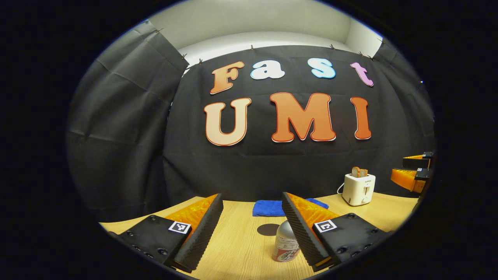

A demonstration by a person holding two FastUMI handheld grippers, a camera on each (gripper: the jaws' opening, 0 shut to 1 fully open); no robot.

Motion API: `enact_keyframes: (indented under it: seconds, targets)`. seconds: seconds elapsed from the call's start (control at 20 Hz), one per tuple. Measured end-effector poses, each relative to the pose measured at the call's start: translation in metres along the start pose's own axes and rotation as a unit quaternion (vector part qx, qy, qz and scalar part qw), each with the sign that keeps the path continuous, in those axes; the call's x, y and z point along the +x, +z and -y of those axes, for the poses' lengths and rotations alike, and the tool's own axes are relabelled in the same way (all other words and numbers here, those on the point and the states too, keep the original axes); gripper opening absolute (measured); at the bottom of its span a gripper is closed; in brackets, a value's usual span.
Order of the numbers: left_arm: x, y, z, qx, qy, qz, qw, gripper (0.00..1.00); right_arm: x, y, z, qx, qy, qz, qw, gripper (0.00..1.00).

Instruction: Open the teacup lid with one hand, grasp the water bottle and pour water into the teacup with the other hand; after pouring, place the water bottle on the coaster and then close the teacup lid.

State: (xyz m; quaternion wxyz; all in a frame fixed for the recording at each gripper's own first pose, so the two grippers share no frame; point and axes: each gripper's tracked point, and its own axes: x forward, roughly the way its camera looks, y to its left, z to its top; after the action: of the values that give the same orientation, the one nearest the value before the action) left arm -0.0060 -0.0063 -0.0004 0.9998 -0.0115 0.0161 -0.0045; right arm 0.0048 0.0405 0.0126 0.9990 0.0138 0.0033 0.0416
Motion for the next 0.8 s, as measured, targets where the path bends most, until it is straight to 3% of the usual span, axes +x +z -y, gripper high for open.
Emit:
enact_keyframes:
  seconds: [0.4,0.75,0.8]
  targets:
    - [-0.002,-0.008,0.009,-0.011,-0.011,-0.017,1.000,0.99,0.000,-0.012,-0.023,0.011,0.032,-0.018,0.999,0.94]
    - [-0.004,-0.026,0.007,-0.013,-0.020,-0.043,0.999,0.99,0.009,-0.046,-0.054,0.016,0.072,-0.052,0.996,0.94]
    - [-0.005,-0.026,0.007,-0.012,-0.022,-0.045,0.999,0.94,0.010,-0.053,-0.058,0.016,0.078,-0.062,0.995,0.94]
